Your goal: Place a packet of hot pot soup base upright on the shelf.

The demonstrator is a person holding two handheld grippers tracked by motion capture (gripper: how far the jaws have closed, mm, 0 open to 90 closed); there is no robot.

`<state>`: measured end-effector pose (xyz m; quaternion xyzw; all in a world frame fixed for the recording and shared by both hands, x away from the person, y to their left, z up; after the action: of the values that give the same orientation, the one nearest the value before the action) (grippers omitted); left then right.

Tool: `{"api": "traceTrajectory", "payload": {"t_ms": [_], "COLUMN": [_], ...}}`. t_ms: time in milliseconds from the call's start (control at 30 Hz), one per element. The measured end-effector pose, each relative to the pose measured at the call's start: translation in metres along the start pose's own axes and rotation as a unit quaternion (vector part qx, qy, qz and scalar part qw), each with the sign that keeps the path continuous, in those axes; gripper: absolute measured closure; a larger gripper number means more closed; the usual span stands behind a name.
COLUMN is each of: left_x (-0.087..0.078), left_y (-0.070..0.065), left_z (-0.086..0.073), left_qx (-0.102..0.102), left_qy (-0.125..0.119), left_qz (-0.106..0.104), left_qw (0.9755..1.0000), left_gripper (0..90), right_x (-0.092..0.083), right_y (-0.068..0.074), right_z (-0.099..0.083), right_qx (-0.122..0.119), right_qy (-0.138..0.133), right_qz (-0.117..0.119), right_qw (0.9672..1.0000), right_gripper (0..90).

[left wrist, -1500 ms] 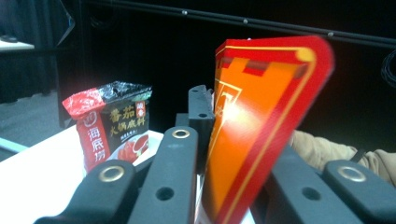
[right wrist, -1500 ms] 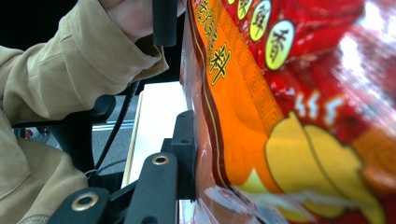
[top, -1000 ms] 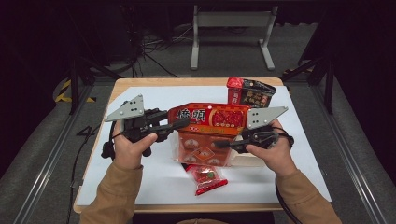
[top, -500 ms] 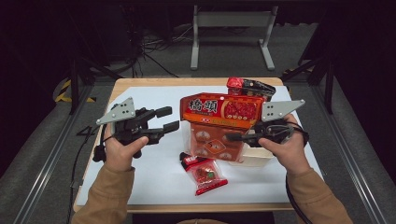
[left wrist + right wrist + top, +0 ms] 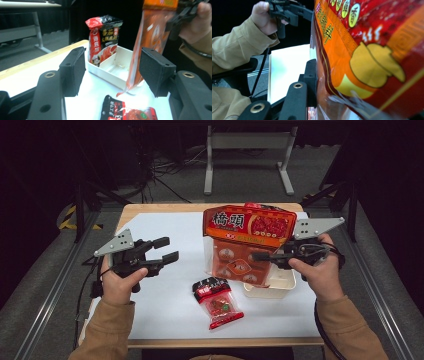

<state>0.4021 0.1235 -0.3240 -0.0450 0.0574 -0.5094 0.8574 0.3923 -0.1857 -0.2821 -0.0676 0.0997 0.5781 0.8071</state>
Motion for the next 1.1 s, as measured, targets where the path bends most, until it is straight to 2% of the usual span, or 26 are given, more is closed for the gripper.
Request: {"api": "traceTrajectory", "payload": {"t_ms": [667,900,1100], "left_x": [-0.009,-0.012,-0.014], "left_y": [0.013,0.017,0.019], "left_z": [-0.009,-0.011,-0.014], "left_qx": [-0.007,0.012,0.011], "left_qy": [0.009,0.010,0.013], "left_qz": [0.021,0.033,0.035], "left_qw": [0.9997,0.9993,0.9992], "left_gripper": [37.8,33.4,33.1], "right_x": [-0.023,-0.027,-0.029], "right_y": [-0.020,-0.029,-0.039], "right_z": [0.014,0.016,0.014], "right_qx": [-0.010,-0.015,-0.015], "right_qy": [0.001,0.000,0.001], "right_qz": [-0.044,-0.049,-0.059], "right_qw": [0.9990,0.9987,0.9982], "right_gripper": [70.2,70.2,70.2]}}
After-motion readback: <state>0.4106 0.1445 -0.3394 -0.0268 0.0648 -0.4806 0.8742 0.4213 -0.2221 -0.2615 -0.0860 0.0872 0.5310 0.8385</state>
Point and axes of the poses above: each handheld gripper's, and its own axes: x roughly forward along the jaws, z roughly out of its top, y roughly to its left, the point moved 7 cm from there along x, roughly forward along the jaws, and after that the axes turned 8 degrees about -y, right-handed, at the moved point
